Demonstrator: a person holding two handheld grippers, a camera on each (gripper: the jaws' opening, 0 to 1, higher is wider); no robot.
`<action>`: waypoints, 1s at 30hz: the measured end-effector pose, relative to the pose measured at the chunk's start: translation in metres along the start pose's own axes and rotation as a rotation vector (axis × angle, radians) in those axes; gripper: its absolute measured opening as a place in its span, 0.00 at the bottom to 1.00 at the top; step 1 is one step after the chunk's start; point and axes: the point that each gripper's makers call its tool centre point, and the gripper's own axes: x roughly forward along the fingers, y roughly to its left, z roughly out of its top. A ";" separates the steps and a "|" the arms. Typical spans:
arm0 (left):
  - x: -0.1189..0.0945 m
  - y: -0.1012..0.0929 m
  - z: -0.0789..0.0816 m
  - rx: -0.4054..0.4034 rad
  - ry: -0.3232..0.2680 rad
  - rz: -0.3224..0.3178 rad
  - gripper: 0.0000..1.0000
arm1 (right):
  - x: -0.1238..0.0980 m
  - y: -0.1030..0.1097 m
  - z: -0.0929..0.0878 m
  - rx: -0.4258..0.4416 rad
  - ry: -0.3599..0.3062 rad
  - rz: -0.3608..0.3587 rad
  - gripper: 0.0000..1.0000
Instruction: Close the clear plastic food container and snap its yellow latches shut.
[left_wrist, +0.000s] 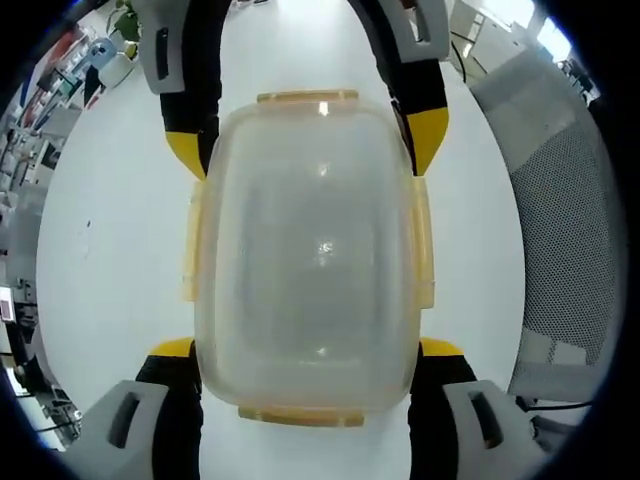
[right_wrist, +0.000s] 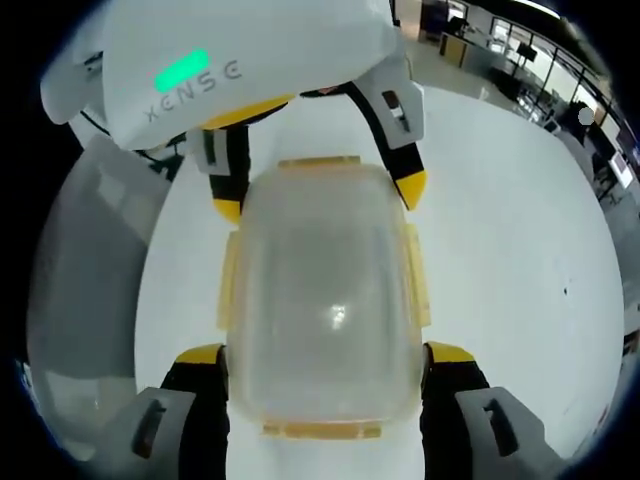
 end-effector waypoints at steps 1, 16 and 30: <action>0.000 0.001 0.000 0.000 0.001 0.000 0.86 | 0.000 -0.002 0.000 0.000 0.001 0.000 0.79; 0.001 0.011 0.001 0.004 -0.010 -0.004 0.86 | -0.001 -0.011 0.000 0.006 0.000 -0.004 0.79; 0.000 0.012 0.001 0.005 -0.026 -0.006 0.87 | -0.002 -0.011 0.001 -0.003 -0.007 0.000 0.80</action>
